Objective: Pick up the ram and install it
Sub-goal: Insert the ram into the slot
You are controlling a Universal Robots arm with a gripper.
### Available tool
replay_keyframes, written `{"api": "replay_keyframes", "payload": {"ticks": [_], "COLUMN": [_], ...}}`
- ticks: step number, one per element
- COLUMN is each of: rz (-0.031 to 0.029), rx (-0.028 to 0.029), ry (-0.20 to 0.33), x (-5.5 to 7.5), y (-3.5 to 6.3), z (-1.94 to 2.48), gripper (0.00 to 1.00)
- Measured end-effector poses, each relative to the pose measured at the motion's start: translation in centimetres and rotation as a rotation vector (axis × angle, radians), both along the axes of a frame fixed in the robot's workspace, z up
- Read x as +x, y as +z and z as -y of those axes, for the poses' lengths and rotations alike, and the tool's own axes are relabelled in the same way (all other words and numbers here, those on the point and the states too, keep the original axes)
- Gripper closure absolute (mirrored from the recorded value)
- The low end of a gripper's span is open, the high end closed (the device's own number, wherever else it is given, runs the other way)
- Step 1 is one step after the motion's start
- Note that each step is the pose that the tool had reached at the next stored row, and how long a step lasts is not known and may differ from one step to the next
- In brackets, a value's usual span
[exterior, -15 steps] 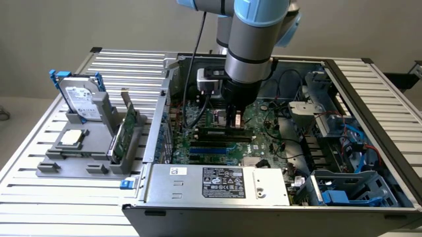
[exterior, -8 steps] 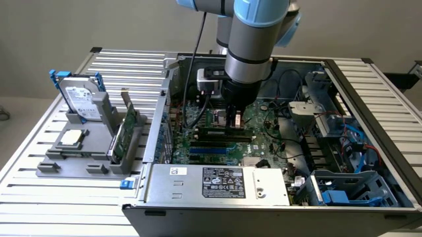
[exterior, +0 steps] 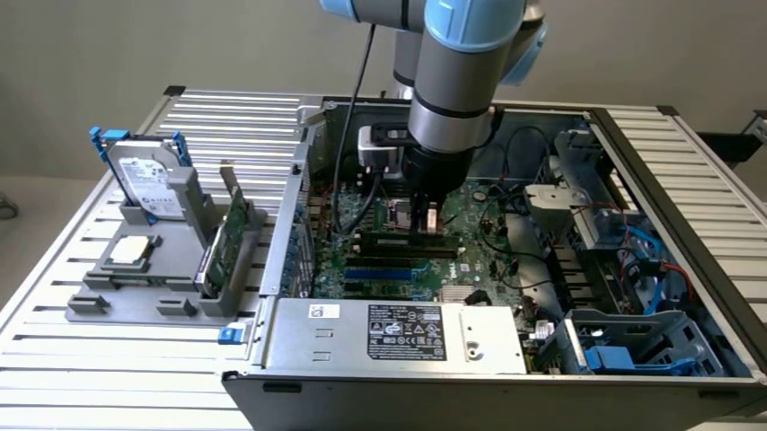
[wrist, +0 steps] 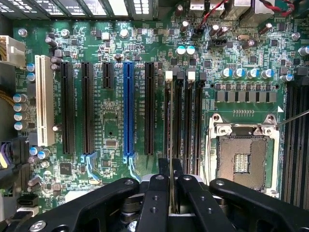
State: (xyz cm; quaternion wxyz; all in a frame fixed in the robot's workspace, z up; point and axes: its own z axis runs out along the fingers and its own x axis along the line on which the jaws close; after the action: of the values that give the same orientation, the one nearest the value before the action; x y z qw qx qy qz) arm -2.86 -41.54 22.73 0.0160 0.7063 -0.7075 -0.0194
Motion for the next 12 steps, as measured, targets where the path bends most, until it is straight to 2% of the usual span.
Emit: {"api": "replay_keyframes", "payload": {"ticks": [12], "rz": [0.0001], "rx": [-0.0002], "ry": [0.001], "x": [0.00], "y": [-0.44], "z": [-0.13], "gripper": [0.86]}}
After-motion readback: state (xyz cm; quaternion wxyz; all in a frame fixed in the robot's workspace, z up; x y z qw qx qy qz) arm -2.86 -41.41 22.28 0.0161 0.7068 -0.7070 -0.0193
